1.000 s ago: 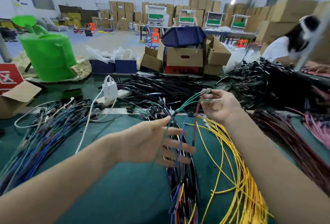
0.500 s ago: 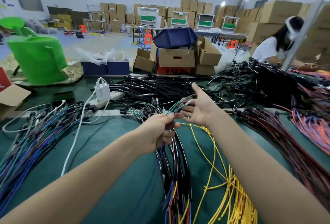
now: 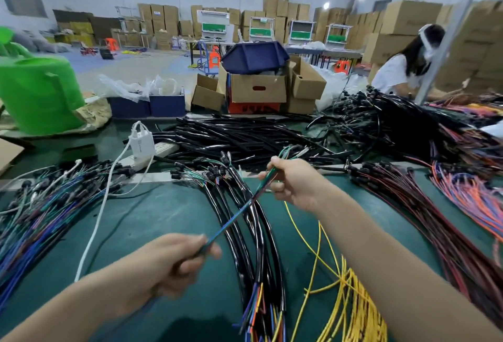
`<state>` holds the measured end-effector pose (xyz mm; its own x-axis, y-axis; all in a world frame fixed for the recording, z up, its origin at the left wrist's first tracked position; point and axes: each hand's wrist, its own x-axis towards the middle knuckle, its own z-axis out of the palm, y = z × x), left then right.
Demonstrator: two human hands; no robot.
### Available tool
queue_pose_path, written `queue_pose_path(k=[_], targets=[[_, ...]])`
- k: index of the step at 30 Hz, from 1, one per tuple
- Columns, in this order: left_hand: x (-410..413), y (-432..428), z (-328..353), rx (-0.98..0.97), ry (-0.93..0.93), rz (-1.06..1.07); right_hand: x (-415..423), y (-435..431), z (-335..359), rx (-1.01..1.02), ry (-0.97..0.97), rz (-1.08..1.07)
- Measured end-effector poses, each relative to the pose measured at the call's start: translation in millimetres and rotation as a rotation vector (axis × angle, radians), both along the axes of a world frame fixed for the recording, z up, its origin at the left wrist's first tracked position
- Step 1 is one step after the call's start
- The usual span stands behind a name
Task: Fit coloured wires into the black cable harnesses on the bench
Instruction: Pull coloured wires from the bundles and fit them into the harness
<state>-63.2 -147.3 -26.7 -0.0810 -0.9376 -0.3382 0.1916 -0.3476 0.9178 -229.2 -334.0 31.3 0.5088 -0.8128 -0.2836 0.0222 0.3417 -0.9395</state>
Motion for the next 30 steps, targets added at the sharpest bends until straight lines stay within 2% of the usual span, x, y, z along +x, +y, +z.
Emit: queue_pose_path(k=[3,7,8,10,11,12,14,15,17,19,21,24,27,30], targets=[[21.5,46.0,5.2,-0.002,-0.113,-0.179,-9.2,-18.6,27.0,-0.059,0.032,0.005],[25.4,52.9,4.7,-0.073,0.043,-0.214,12.2,-36.9,67.8,-0.156,-0.029,0.037],[18.1,45.7,4.5,-0.105,0.125,-0.194,20.5,-39.8,76.4,-0.178,-0.102,0.026],[0.1,22.1,-3.4,-0.096,0.239,-0.019,32.8,-46.0,83.5,-0.175,-0.207,0.027],[-9.9,7.9,-7.9,-0.098,0.238,0.07,35.3,-49.0,79.9,-0.206,-0.145,0.048],[-21.9,-6.5,-11.9,-0.107,0.233,0.13,33.9,-51.1,71.6,-0.31,0.052,0.082],[-39.8,-31.6,-21.1,-0.109,0.264,0.189,23.6,-50.4,44.4,-0.629,0.696,0.23],[-44.4,-40.5,-26.8,-0.093,0.285,0.211,15.3,-48.7,28.9,-0.695,0.959,0.303],[-47.3,-49.7,-35.5,-0.074,0.328,0.227,-5.9,-42.9,0.7,-0.612,1.269,0.435],[-43.0,-51.7,-41.9,-0.074,0.361,0.193,-26.8,-33.8,-20.5,-0.514,1.45,0.561],[-38.1,-52.5,-45.8,-0.071,0.382,0.169,-41.5,-30.3,-37.6,-0.465,1.463,0.589],[-36.2,-53.2,-48.1,-0.074,0.407,0.173,-48.3,-30.2,-49.0,-0.489,1.35,0.521],[-36.8,-52.1,-46.7,-0.09,0.381,0.167,-48.4,-29.9,-53.0,-0.41,1.237,0.446],[-36.7,-51.1,-46.1,-0.108,0.337,0.146,-46.6,-27.0,-48.5,-0.423,1.191,0.445]])
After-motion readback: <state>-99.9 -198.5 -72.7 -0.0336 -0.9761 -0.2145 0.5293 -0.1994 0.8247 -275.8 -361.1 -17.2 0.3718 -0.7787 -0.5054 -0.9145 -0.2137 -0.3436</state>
